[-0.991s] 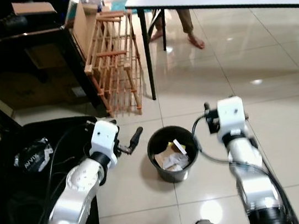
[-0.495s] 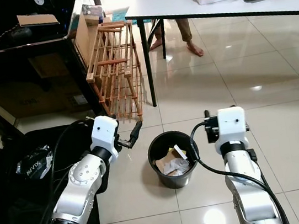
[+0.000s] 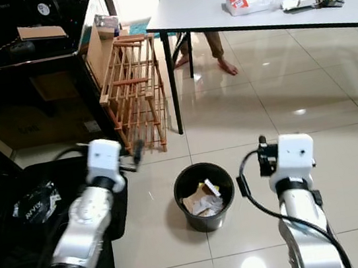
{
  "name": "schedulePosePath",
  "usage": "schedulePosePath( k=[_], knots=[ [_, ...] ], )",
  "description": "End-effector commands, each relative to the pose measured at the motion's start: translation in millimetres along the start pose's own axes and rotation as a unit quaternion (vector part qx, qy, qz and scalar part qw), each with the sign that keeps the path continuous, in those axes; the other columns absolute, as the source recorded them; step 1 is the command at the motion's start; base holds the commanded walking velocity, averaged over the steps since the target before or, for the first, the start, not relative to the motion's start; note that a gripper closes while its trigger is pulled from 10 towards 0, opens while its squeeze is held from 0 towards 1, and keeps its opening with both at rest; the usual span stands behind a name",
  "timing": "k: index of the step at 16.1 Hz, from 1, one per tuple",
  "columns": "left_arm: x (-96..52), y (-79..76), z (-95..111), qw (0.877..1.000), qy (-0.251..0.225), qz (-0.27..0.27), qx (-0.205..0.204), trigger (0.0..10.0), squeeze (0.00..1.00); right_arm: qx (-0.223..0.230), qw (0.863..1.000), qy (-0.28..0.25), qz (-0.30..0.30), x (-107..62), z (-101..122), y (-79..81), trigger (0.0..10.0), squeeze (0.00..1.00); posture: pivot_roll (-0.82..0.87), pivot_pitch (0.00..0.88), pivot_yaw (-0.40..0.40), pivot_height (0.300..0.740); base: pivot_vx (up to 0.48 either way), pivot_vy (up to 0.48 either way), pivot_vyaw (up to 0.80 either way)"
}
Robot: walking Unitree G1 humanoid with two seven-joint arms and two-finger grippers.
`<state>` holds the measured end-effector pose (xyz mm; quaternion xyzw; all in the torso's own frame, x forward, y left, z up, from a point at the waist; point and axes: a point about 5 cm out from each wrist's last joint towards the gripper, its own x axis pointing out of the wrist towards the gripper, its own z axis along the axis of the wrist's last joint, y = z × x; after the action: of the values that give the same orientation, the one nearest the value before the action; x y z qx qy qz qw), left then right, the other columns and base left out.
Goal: Picking trash to rubbish bin
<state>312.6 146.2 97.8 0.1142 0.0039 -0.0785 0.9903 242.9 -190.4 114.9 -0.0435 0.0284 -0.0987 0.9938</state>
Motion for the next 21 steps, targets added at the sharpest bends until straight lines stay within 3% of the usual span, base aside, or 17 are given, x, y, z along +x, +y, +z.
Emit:
schedulePosePath(
  k=[1, 3, 6, 9, 14, 21],
  knots=[
    [-3.4, 3.3, -3, 1.0, 0.001, 0.009, 0.0, 10.0, 0.0, 0.002, 1.0, -0.008, 0.003, -1.4, 6, -1.5, 10.0, 0.0, -0.05, 0.067, 0.04, 0.74, 0.0, 0.0, 0.0],
    [-11.1, 10.8, -3, 1.0, -0.002, 0.009, 0.002, 10.0, 0.0, -0.002, 1.0, -0.008, 0.009, -8.0, 8, -2.0, 10.0, 0.0, -0.05, 0.073, 0.032, 0.74, 0.0, 0.0, 0.0],
    [-13.8, 0.9, -2, 1.0, -0.007, 0.002, -0.016, 10.0, 0.0, 0.001, 1.0, 0.0, 0.018, -13.1, 7, 2.2, 10.0, 0.0, -0.06, 0.07, 0.026, 0.74, 0.0, -0.121, 0.0],
    [-12.5, -8.9, -1, 1.0, -0.01, -0.008, -0.024, 10.0, 0.0, 0.003, 1.0, 0.0, 0.023, -10.2, 9, 5.6, 10.0, 0.0, -0.06, 0.064, 0.022, 0.74, 0.0, -0.409, 0.0],
    [-11.7, -0.3, -3, 1.0, -0.001, 0.002, -0.029, 10.0, 0.0, 0.0, 1.0, 0.004, 0.028, -9.6, 9, 6.6, 10.0, 0.0, -0.06, 0.065, 0.017, 0.74, 0.0, -0.48, 0.0],
    [-11.7, -5.4, -6, 0.999, 0.005, -0.008, -0.032, 10.0, 0.0, 0.004, 1.0, 0.005, 0.028, -9.7, 11, 8.7, 10.0, 0.0, -0.06, 0.068, 0.022, 0.74, 0.0, -0.48, 0.0]
  ],
)
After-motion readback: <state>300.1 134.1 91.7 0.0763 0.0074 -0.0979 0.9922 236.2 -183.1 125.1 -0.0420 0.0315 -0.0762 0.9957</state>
